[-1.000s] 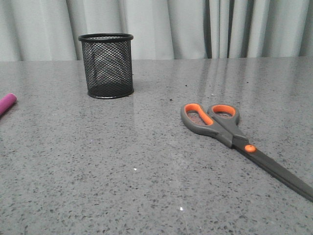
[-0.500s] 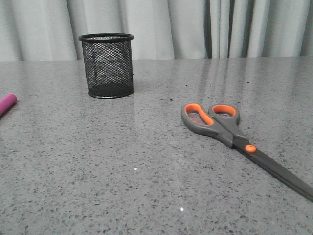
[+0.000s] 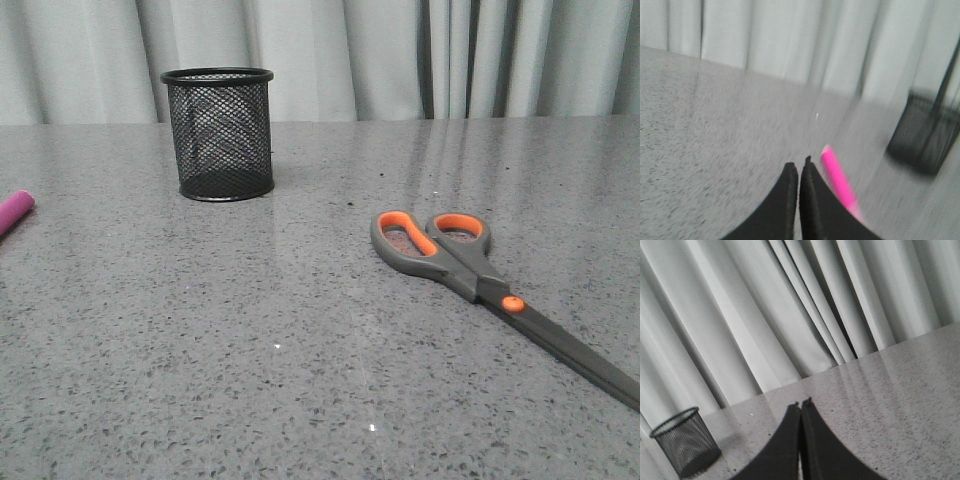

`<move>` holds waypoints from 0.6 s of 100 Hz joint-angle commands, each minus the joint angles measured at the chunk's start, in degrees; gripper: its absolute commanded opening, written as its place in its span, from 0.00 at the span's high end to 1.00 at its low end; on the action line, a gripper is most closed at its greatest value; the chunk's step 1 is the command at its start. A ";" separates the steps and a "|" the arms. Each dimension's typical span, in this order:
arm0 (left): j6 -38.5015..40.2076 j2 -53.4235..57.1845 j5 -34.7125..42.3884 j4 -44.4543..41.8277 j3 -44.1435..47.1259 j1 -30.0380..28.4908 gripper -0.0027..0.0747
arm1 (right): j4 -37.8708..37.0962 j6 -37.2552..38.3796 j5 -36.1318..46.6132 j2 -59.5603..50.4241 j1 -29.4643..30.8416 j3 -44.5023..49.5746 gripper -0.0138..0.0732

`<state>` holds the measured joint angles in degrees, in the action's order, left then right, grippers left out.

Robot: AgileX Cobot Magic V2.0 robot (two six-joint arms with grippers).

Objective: Put pen and scissors into bin

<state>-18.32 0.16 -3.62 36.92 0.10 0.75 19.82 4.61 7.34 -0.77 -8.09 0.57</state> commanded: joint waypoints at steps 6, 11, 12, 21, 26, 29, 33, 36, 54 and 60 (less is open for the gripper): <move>0.73 1.94 9.65 23.79 2.26 0.04 0.99 | 1.82 0.13 4.44 -0.88 0.49 -1.03 0.92; 0.73 1.94 9.92 31.63 2.22 0.04 0.99 | 1.82 0.13 3.89 -0.73 0.49 -2.05 0.92; 0.73 1.94 9.92 33.48 2.22 0.04 0.99 | 1.82 0.13 3.86 -0.76 0.49 -2.23 0.92; 0.73 1.94 9.75 37.99 1.73 0.04 0.99 | 1.82 0.13 0.27 0.59 0.39 -5.81 0.90; 0.51 1.94 7.62 36.21 0.15 0.13 0.97 | 1.82 0.13 -2.91 2.08 0.26 -8.56 0.85; 0.38 1.67 5.89 34.25 -1.05 0.13 0.93 | 1.60 0.13 -4.78 3.28 0.14 -10.79 0.81; 0.10 1.20 2.96 30.20 -3.14 0.13 0.86 | 0.92 0.13 -7.34 5.57 0.01 -13.10 0.72; 0.09 0.34 1.12 27.32 -4.70 0.13 0.79 | 0.01 0.13 -9.46 7.38 -0.11 -15.51 0.66; 0.09 -12.17 -9.33 16.09 -16.93 0.13 0.57 | -1.77 -3.21 -23.63 22.38 -0.11 -27.69 0.45; 0.09 -19.30 -15.09 12.69 -21.66 0.13 0.57 | -1.77 -3.76 -28.13 27.09 -0.11 -31.61 0.45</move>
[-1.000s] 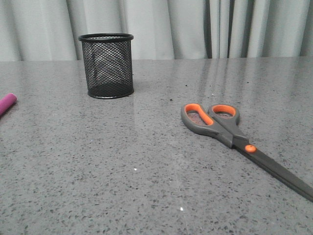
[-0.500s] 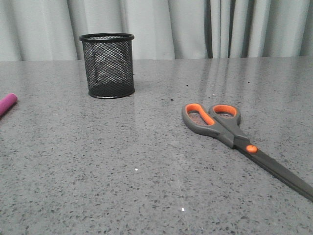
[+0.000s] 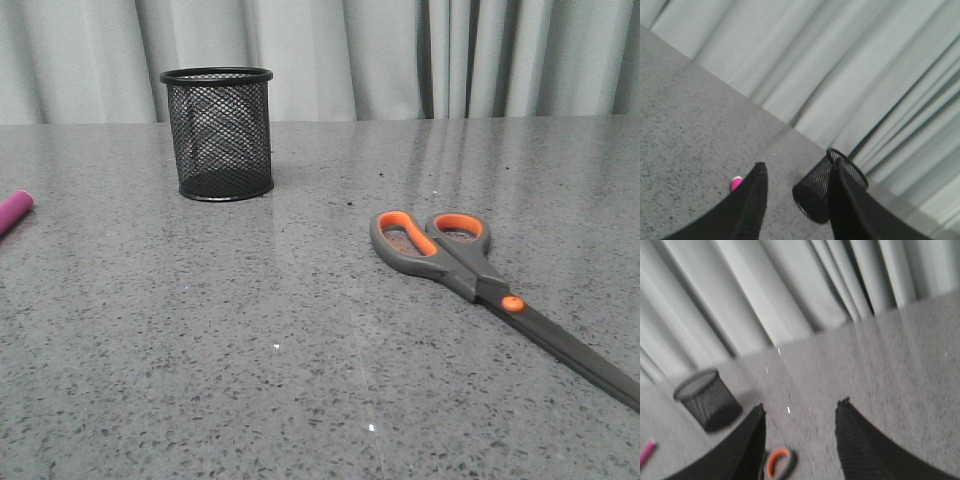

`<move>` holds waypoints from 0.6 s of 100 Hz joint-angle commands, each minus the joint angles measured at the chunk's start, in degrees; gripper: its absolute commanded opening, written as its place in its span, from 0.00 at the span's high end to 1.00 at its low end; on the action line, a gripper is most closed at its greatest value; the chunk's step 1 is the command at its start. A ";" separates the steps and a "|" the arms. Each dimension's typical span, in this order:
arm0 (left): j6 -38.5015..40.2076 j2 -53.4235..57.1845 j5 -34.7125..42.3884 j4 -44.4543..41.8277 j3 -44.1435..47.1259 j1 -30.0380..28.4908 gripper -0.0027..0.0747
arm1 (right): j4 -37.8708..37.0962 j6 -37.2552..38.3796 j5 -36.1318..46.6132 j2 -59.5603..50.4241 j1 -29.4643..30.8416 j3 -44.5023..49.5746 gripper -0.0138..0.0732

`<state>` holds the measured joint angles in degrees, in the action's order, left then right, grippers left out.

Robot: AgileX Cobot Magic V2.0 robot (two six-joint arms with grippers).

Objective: Put pen and scissors into bin

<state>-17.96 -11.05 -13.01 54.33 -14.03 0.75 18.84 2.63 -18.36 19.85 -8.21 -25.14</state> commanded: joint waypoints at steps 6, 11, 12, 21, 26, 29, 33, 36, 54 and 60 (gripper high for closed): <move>-0.27 -15.00 -11.45 -9.02 -13.13 0.13 0.57 | -0.80 -1.87 -6.01 11.47 0.01 -9.36 0.45; -0.27 -21.82 -16.03 -11.72 -17.42 0.13 0.57 | -0.80 -1.87 -9.38 14.98 0.01 -11.92 0.45; -0.27 -22.64 -17.23 -12.32 -18.02 0.13 0.57 | -0.80 -1.87 -10.29 15.90 0.01 -12.26 0.45; -0.27 -32.41 -24.30 -15.00 -25.44 0.13 0.57 | -0.69 -2.01 -16.02 20.49 0.01 -16.19 0.45; -0.27 -37.11 -27.44 -16.13 -29.26 0.13 0.57 | -0.69 -2.01 -18.17 22.58 0.01 -17.63 0.45; 0.22 -39.53 -29.18 -16.82 -31.92 0.13 0.57 | -0.69 -2.01 -18.98 23.32 0.01 -18.25 0.45; 1.25 -43.09 -31.35 -17.77 -34.47 0.13 0.57 | -0.69 -2.01 -19.67 24.13 0.01 -18.85 0.45; 2.08 -45.37 -32.43 -18.94 -36.94 0.13 0.57 | -0.69 -2.01 -19.84 24.41 0.01 -19.00 0.45; 8.30 -58.38 -39.06 -29.07 -47.89 1.53 0.64 | -0.69 -2.01 -19.74 24.42 0.01 -18.99 0.45; 9.89 -62.18 -40.95 -32.67 -50.93 3.04 0.64 | -0.69 -2.01 -19.45 24.42 0.01 -18.99 0.45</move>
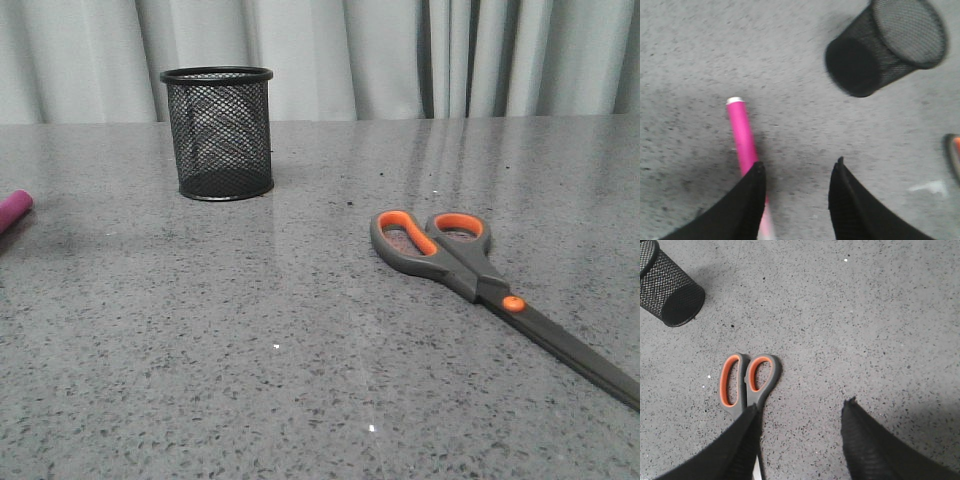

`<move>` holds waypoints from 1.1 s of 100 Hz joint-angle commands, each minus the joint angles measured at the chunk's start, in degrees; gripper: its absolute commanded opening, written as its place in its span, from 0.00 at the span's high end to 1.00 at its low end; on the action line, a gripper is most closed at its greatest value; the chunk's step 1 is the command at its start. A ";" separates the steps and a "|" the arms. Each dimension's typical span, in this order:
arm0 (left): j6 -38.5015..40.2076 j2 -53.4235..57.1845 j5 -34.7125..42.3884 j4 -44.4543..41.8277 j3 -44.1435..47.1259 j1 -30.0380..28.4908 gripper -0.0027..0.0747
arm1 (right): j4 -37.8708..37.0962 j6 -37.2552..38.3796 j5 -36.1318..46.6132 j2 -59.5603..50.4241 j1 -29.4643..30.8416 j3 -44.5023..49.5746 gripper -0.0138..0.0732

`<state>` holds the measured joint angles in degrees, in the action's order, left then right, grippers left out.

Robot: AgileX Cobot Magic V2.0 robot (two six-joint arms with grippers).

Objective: Put pen and scissors into bin

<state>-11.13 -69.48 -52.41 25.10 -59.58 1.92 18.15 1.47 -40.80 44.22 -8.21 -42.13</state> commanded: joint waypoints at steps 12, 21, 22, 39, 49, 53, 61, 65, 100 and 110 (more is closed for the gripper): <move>5.87 -9.80 -3.61 -8.83 -9.38 6.06 0.64 | 0.00 -0.84 3.85 0.05 0.01 -2.00 0.45; 7.85 -13.52 -4.02 -12.18 -10.95 8.78 0.64 | 0.00 -0.84 3.85 0.05 0.01 -2.00 0.45; 8.14 -13.78 -4.02 -12.47 -11.03 9.06 0.64 | 0.00 -0.84 3.85 0.05 0.01 -2.00 0.45; 11.96 -17.87 -4.37 -16.74 -11.54 9.62 0.64 | 0.00 -0.84 3.39 0.05 0.01 -2.00 0.45; 12.27 -19.20 -4.26 -17.50 -11.54 9.53 0.64 | 0.00 -0.84 3.40 0.05 0.01 -2.00 0.45; 13.21 -19.58 -4.26 -17.83 -11.54 9.50 0.64 | 0.00 -0.84 3.40 0.05 0.01 -2.00 0.45; 13.37 -20.76 -4.15 -17.92 -11.54 9.50 0.64 | 0.00 -0.84 3.62 0.05 0.01 -2.00 0.45; 13.37 -21.36 -4.29 -17.92 -11.54 9.50 0.64 | 0.00 -0.84 3.85 0.05 0.01 -2.00 0.45; 8.51 -21.84 -1.57 -16.04 -11.63 9.50 0.99 | 0.00 -0.84 4.64 0.05 0.01 -2.00 0.45; 7.03 -17.14 7.52 -11.96 -11.63 9.50 0.99 | 0.00 -0.84 4.64 0.05 0.01 -2.00 0.45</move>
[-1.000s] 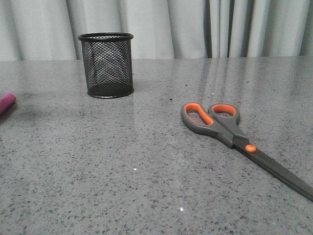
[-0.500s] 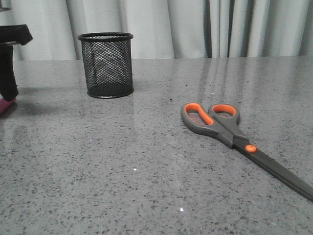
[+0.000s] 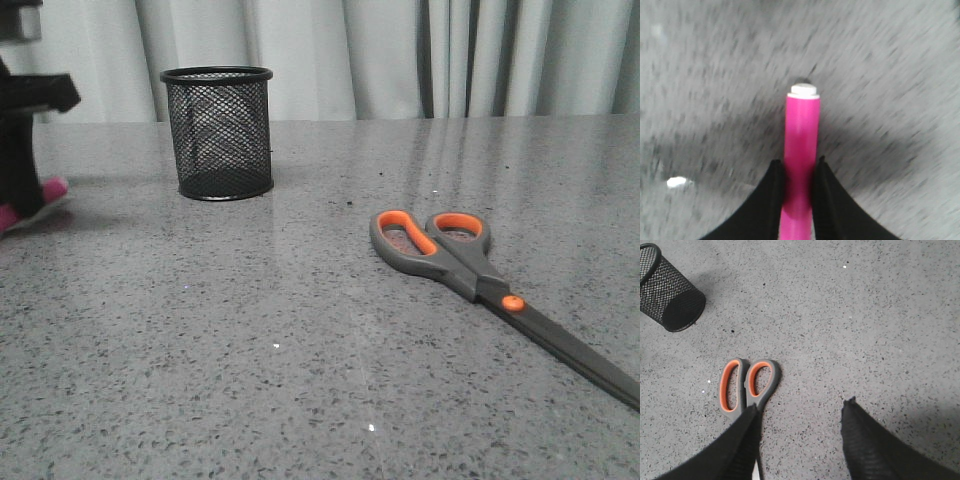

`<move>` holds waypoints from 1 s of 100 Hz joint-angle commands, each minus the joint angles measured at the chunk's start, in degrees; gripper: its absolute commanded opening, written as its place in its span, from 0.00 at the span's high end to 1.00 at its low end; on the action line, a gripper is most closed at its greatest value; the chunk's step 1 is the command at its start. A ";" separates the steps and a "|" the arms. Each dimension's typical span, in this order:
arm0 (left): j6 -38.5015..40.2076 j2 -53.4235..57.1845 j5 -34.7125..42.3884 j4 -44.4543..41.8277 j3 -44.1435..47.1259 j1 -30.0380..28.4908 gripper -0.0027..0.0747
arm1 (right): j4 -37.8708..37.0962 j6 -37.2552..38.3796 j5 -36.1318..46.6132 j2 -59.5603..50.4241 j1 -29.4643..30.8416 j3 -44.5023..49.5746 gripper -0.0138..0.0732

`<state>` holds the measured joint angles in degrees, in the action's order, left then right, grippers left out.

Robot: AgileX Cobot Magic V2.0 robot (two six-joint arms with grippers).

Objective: Put pen and scissors into bin
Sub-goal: 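Grasp the pink highlighter with the left gripper and lift it, then carry the highlighter over the mesh cup and drop it in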

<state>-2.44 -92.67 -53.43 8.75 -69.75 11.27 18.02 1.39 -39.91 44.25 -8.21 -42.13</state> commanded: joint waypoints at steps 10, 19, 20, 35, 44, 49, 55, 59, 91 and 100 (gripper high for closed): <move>-8.10 11.74 20.13 13.56 -1.46 0.16 0.99 | 0.13 -0.76 3.75 0.02 0.01 -2.00 0.45; -19.63 15.88 30.64 28.49 -1.46 0.46 0.99 | 0.13 -0.76 4.30 0.02 0.01 -2.00 0.45; -22.02 16.10 31.32 31.20 -1.46 0.76 0.99 | 0.13 -0.76 4.40 0.02 0.01 -2.00 0.45; -54.04 17.15 37.57 61.17 -1.46 4.82 0.99 | 0.13 -0.76 6.48 0.26 0.01 -2.00 0.45; -70.03 15.41 37.38 75.58 -1.46 7.63 0.99 | 0.13 -0.76 7.49 0.38 0.01 -1.86 0.45; -76.39 13.77 37.66 81.52 -1.46 8.82 0.99 | 0.13 -0.76 7.73 0.77 0.01 -1.75 0.45; -82.49 11.86 37.66 87.15 -1.46 9.60 0.99 | 0.13 -0.76 7.47 0.77 0.01 -1.75 0.45; -84.65 10.33 37.55 89.94 -1.46 9.71 0.99 | 0.23 -0.76 7.22 0.92 0.01 -1.75 0.45; -89.97 0.20 31.04 96.29 -1.46 9.71 0.99 | 0.23 -0.76 6.55 0.92 0.01 -1.75 0.45; -92.17 -0.80 28.21 96.17 -1.46 9.71 0.99 | 0.23 -0.76 6.42 0.92 0.01 -1.75 0.45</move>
<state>-92.61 -95.15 -19.96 102.82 -69.53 20.47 18.02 1.39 -36.54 45.10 -8.21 -42.13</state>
